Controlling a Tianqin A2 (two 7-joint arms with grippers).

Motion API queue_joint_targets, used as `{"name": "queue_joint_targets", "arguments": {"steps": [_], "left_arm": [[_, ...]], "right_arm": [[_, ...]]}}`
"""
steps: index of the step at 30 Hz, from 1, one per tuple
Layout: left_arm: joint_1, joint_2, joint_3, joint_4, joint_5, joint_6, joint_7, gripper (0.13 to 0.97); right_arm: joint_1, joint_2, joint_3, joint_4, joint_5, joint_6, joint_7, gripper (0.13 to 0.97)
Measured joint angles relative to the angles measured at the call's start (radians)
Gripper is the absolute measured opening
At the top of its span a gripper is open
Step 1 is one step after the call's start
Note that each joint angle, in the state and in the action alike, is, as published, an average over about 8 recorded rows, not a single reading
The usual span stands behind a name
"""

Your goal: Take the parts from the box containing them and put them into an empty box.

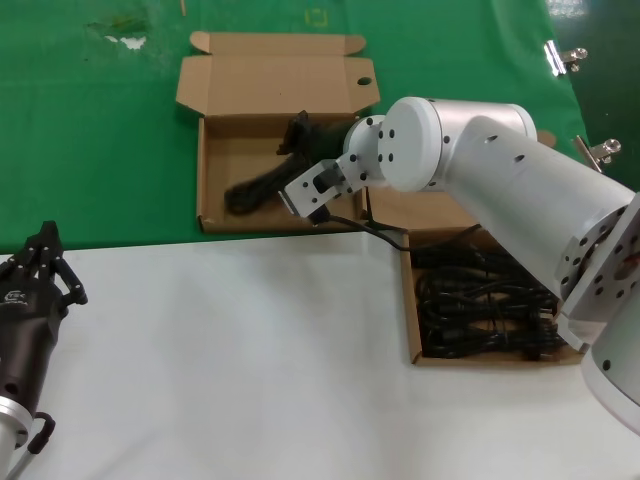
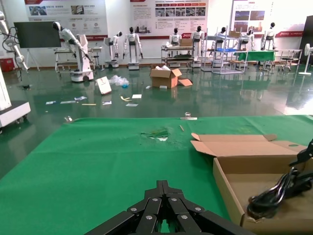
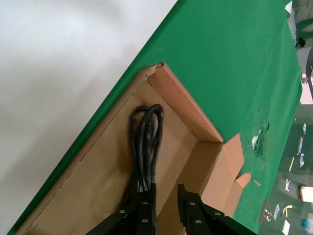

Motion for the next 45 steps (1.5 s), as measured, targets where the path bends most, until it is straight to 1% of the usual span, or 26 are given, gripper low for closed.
{"name": "queue_joint_targets", "arguments": {"steps": [2, 10, 11, 19, 20, 28, 32, 40, 41, 45], "left_arm": [[0.0, 0.0, 0.0, 0.0, 0.0, 0.0, 0.0, 0.14], [0.0, 0.0, 0.0, 0.0, 0.0, 0.0, 0.0, 0.14], [0.0, 0.0, 0.0, 0.0, 0.0, 0.0, 0.0, 0.14], [0.0, 0.0, 0.0, 0.0, 0.0, 0.0, 0.0, 0.14], [0.0, 0.0, 0.0, 0.0, 0.0, 0.0, 0.0, 0.14], [0.0, 0.0, 0.0, 0.0, 0.0, 0.0, 0.0, 0.14], [0.0, 0.0, 0.0, 0.0, 0.0, 0.0, 0.0, 0.14], [0.0, 0.0, 0.0, 0.0, 0.0, 0.0, 0.0, 0.14], [0.0, 0.0, 0.0, 0.0, 0.0, 0.0, 0.0, 0.14], [0.0, 0.0, 0.0, 0.0, 0.0, 0.0, 0.0, 0.14]], "right_arm": [[-0.001, 0.0, 0.0, -0.002, 0.006, 0.006, -0.008, 0.205], [-0.004, 0.0, 0.0, -0.009, 0.033, 0.024, -0.044, 0.306], [-0.004, 0.0, 0.0, -0.01, 0.039, 0.025, -0.049, 0.306], [-0.003, 0.0, 0.0, -0.029, 0.105, 0.026, -0.099, 0.473], [-0.002, 0.0, 0.0, -0.033, 0.116, 0.026, -0.108, 0.473], [0.01, 0.0, 0.0, -0.077, 0.217, 0.037, -0.193, 0.686], [0.021, 0.0, 0.0, -0.104, 0.269, 0.045, -0.24, 0.686], [0.043, 0.0, 0.004, -0.159, 0.369, 0.066, -0.337, 0.845], [0.046, 0.0, 0.007, -0.165, 0.38, 0.071, -0.349, 0.845], [0.057, 0.0, 0.02, -0.182, 0.414, 0.09, -0.392, 0.892]]}}
